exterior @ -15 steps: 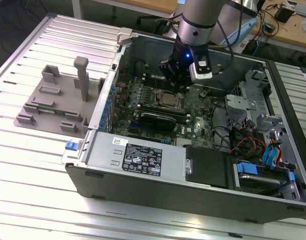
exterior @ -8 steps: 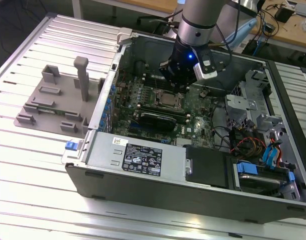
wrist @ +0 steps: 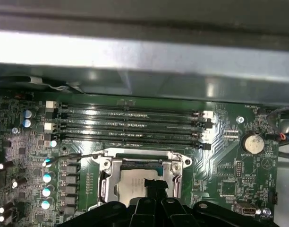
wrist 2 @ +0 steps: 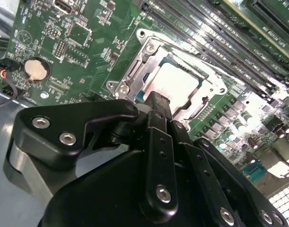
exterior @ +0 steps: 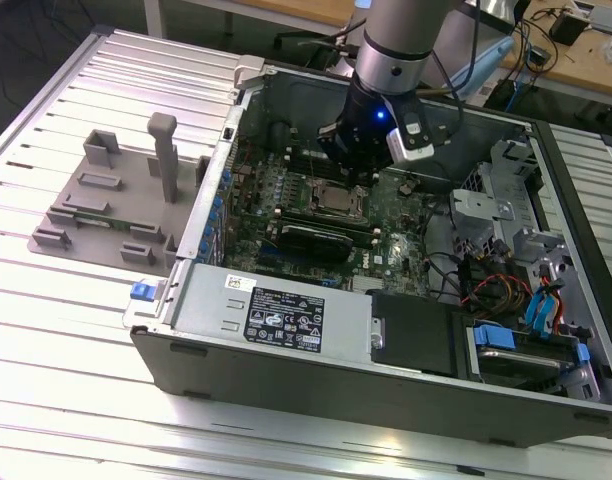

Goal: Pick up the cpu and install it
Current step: 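Close the cpu cover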

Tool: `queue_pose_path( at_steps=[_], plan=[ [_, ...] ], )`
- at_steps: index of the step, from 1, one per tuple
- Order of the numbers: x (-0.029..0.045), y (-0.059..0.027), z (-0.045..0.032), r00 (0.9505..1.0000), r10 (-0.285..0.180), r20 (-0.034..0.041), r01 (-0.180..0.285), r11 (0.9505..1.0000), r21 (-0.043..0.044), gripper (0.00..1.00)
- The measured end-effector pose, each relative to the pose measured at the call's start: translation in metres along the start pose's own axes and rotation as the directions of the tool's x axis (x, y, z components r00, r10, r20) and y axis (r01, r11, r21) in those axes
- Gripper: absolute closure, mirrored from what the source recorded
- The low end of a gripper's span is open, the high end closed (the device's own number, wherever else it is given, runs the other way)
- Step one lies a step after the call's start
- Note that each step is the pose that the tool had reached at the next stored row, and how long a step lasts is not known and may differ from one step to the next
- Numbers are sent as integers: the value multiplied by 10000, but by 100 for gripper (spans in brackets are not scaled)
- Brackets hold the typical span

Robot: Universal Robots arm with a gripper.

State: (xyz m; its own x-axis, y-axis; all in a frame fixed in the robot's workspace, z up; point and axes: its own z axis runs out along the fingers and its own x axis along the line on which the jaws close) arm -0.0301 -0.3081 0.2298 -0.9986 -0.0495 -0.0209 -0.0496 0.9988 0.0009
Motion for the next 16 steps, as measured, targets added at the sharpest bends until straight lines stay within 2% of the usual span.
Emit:
queue_pose_path(
  at_steps=[2, 7, 11, 16],
  plan=[
    [3, -62, 8, 10000, 0, -35, 0, 10000, -2, 89],
    [8, -149, 33, 10000, 1, -35, -1, 10000, -6, 89],
    [15, -156, 59, 10000, 1, -36, -1, 10000, -4, 89],
    [85, -152, 82, 10000, 1, -26, -1, 10000, -5, 89]
  ],
)
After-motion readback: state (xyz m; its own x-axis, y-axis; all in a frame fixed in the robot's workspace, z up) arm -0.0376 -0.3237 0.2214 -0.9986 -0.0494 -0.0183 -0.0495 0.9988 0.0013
